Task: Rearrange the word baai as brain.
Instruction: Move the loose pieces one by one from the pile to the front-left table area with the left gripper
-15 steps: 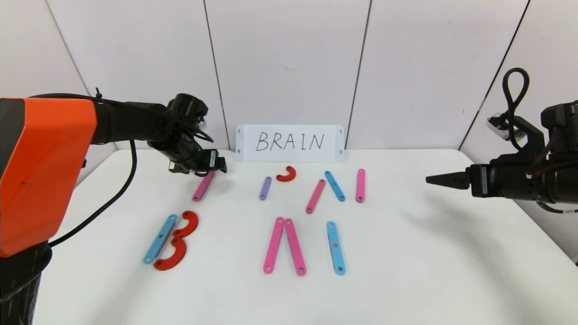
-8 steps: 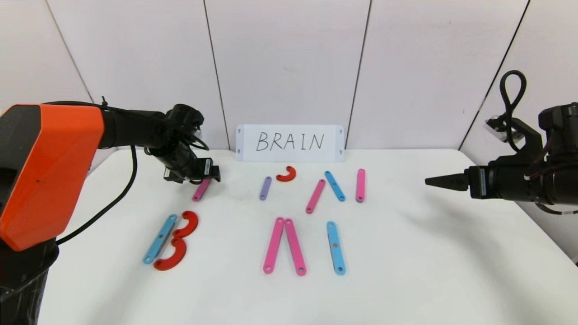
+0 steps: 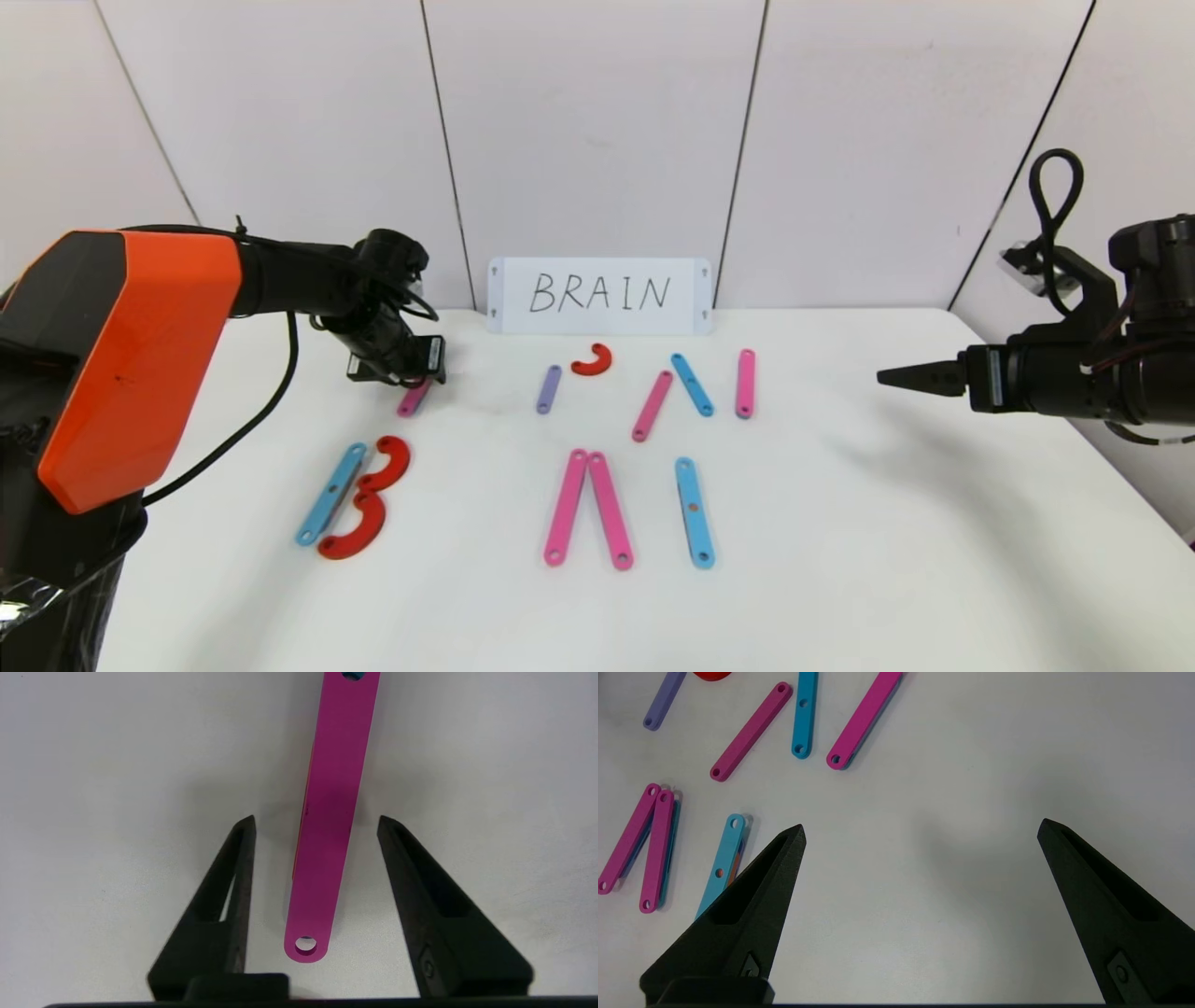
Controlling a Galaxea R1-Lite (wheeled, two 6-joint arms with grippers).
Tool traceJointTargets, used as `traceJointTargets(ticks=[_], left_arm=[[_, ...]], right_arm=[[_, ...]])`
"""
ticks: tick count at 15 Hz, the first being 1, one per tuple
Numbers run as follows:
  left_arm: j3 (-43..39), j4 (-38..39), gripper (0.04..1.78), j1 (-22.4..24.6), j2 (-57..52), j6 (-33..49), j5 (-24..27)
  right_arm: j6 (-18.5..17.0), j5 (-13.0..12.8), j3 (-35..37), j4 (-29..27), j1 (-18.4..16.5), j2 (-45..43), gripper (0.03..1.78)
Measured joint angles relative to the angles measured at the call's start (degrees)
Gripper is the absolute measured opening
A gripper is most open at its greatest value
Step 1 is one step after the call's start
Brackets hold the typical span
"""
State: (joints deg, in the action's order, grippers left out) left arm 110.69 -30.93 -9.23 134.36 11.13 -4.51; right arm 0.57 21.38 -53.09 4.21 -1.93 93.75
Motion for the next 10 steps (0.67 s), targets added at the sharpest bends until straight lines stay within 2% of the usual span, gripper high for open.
traceJointTargets(ticks=[2,4,10], left_arm=[[0.0,0.0,0.55,0.0,0.2,0.1,0.0],[0.0,0.0,0.33,0.0,0.3,0.0,0.0],[-2.3,-0.8,0.3,-0.8,-3.6,0.4,0.0]], right_arm=[[0.0,0.0,0.0,0.0,0.0,0.0,1.74],[0.0,0.0,0.0,0.0,0.0,0.0,1.74],[0.1,-0.1,0.1,0.0,0.0,0.0,1.74]])
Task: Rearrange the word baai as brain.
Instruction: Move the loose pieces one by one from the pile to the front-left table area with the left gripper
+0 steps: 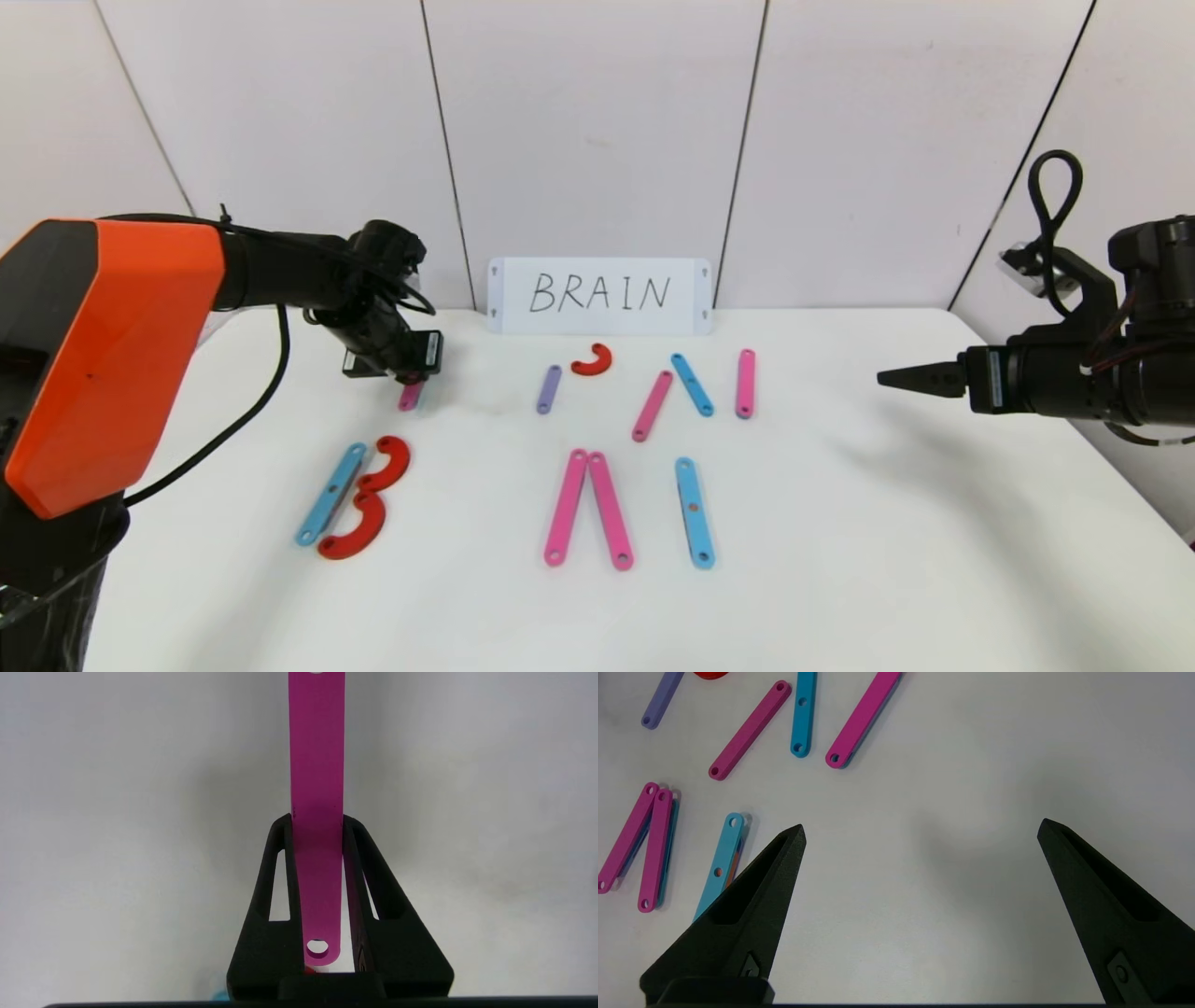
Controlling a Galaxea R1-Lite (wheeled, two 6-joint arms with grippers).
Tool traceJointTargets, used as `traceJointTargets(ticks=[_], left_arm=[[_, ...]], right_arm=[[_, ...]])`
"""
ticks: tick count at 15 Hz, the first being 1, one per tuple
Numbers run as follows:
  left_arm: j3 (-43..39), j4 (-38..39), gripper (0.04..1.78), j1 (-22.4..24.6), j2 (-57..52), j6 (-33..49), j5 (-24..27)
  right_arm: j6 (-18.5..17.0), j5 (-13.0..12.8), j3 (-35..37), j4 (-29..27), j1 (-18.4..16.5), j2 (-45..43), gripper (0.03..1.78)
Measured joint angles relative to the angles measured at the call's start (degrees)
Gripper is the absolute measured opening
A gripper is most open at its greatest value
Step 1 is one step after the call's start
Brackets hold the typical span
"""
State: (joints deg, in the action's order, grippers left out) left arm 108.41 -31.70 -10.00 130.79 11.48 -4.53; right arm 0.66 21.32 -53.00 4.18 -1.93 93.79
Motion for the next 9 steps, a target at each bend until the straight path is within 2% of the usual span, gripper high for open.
traceJointTargets(ticks=[4,9], left_arm=[[-8.6,0.0,0.3,-3.1,-7.7,1.0,-0.7],[-20.6,0.7,0.3,-9.0,-16.1,7.2,-4.0]], right_arm=[[0.0,0.0,0.0,0.0,0.1,0.0,1.74],[-0.1,0.0,0.0,0.0,0.2,0.1,1.74]])
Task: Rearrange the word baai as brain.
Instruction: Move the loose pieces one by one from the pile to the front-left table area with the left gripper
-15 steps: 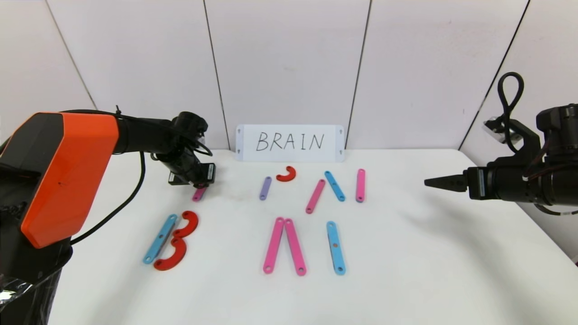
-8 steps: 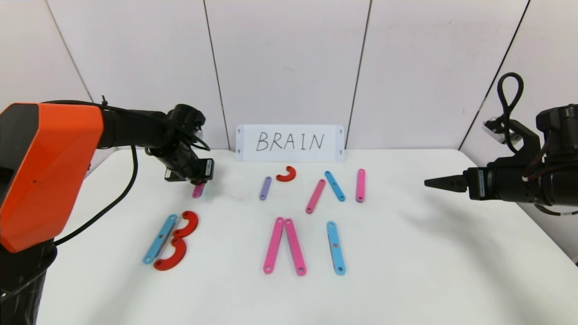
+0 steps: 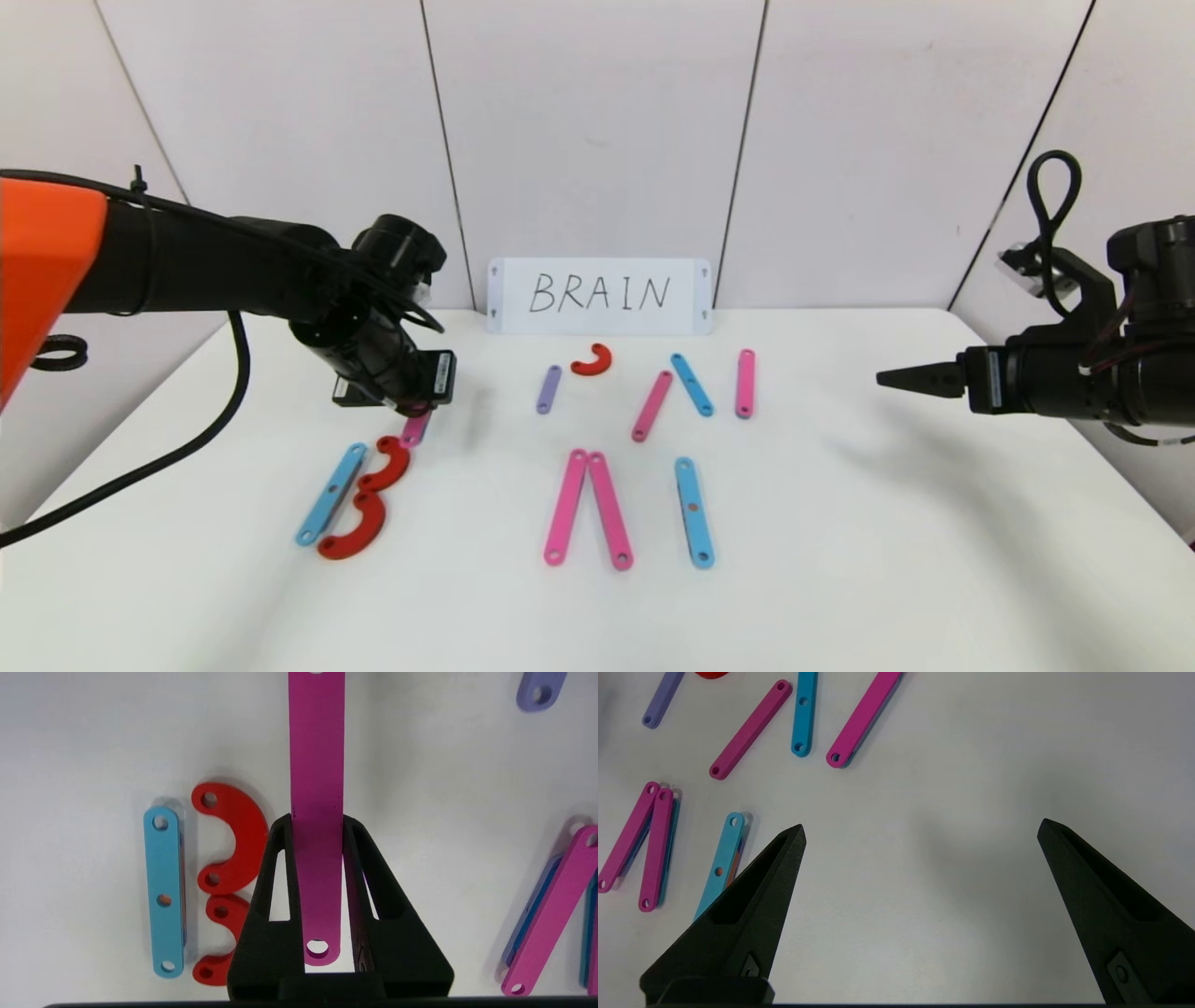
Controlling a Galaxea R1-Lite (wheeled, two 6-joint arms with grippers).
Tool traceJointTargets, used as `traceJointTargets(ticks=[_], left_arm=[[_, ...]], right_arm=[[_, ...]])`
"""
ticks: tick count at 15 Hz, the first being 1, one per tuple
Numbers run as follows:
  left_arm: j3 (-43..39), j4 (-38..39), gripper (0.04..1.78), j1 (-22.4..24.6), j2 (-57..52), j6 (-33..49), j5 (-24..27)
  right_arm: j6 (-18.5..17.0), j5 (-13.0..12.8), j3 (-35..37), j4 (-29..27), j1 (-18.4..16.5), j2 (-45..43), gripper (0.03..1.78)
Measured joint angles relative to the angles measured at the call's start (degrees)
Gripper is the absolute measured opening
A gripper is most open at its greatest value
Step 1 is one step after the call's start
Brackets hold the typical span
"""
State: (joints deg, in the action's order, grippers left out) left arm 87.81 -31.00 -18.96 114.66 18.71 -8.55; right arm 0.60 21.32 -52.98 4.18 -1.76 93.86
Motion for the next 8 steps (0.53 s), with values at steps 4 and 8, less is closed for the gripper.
traceJointTargets(ticks=[4,8], left_arm=[[-8.8,2.4,0.3,-3.0,-3.0,2.4,-1.3],[-14.8,5.9,0.3,-4.8,-3.6,3.7,-1.0]], right_arm=[[0.0,0.0,0.0,0.0,0.0,0.2,1.74],[0.0,-0.1,0.0,0.0,0.0,0.5,1.74]])
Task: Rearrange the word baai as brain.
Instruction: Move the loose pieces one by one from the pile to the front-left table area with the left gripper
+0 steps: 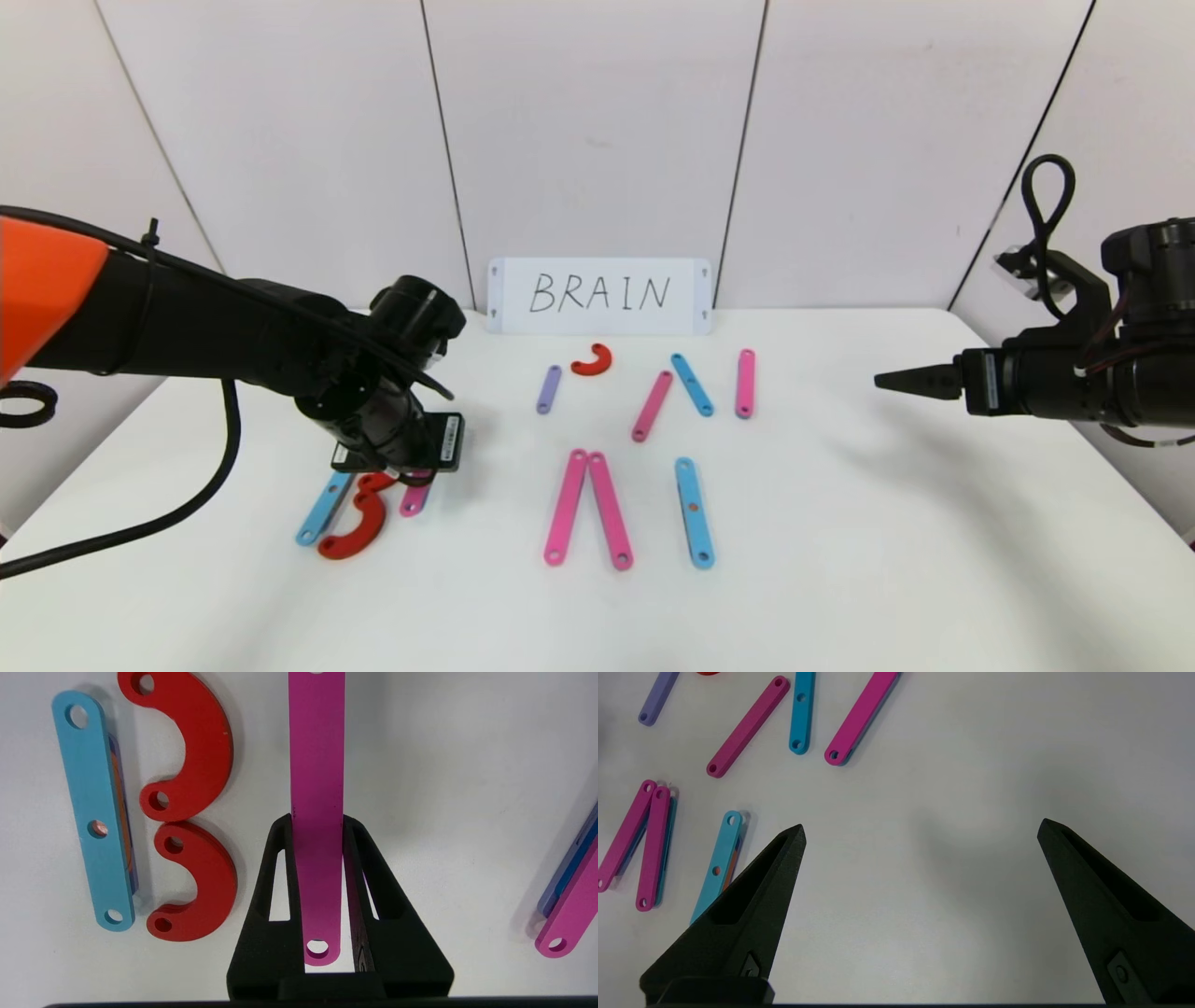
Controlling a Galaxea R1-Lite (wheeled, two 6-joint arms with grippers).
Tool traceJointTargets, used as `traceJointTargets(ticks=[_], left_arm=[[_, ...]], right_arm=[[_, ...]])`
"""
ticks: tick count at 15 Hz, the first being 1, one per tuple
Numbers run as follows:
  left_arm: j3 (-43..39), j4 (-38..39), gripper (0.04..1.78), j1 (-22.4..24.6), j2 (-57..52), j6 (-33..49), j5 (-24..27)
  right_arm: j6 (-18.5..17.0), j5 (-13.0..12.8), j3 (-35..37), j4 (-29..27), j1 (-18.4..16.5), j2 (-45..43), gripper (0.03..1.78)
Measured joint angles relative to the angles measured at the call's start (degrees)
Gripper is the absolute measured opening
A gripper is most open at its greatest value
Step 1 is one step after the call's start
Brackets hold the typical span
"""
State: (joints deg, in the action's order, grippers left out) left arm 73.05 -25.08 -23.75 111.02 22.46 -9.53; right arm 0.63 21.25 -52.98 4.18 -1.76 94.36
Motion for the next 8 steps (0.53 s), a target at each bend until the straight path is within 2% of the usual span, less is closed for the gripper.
traceJointTargets(ticks=[8], left_arm=[[-1.8,0.1,0.3,-1.9,1.1,0.1,0.0]], right_arm=[[0.0,0.0,0.0,0.0,0.1,0.2,1.74]])
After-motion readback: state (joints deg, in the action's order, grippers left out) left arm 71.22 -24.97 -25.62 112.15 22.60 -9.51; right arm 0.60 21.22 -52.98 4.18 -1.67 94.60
